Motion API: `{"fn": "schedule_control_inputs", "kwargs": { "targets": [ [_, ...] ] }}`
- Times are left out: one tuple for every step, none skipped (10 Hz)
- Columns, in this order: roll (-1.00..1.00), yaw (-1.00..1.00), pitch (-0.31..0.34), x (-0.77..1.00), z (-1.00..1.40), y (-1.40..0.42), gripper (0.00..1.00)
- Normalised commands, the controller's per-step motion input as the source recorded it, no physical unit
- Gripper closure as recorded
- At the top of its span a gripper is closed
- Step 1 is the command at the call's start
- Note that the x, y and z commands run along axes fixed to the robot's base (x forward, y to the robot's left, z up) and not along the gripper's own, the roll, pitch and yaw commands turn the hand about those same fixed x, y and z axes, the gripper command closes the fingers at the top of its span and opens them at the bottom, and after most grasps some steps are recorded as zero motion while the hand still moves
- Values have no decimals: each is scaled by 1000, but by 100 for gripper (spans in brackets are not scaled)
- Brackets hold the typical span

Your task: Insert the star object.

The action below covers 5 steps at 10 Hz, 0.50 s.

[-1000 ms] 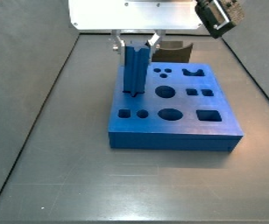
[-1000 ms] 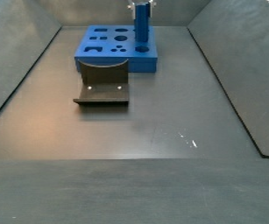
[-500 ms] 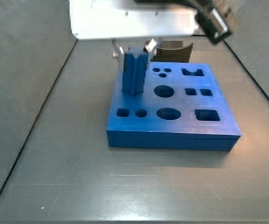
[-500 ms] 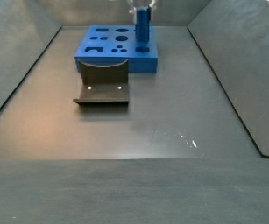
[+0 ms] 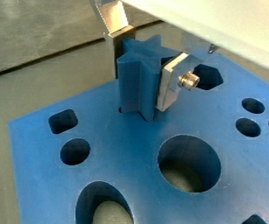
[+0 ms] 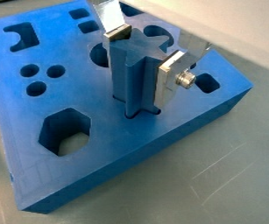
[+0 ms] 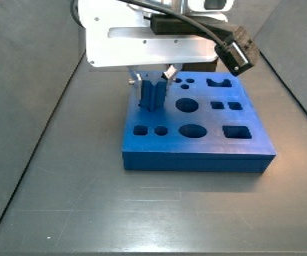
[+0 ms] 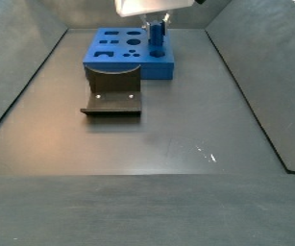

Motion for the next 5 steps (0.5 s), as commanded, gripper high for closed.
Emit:
{"fn": "schedule_control_inputs", "kwargs": {
  "targets": [
    [1, 0, -43, -17, -286, -6, 100],
    [31, 0, -84, -51, -323, -11, 100],
    [0, 0, -200, -100, -186, -3, 100],
    [0, 0, -63, -29, 0, 0, 100],
    [0, 0, 0, 0, 0, 0, 100]
  ]
}}
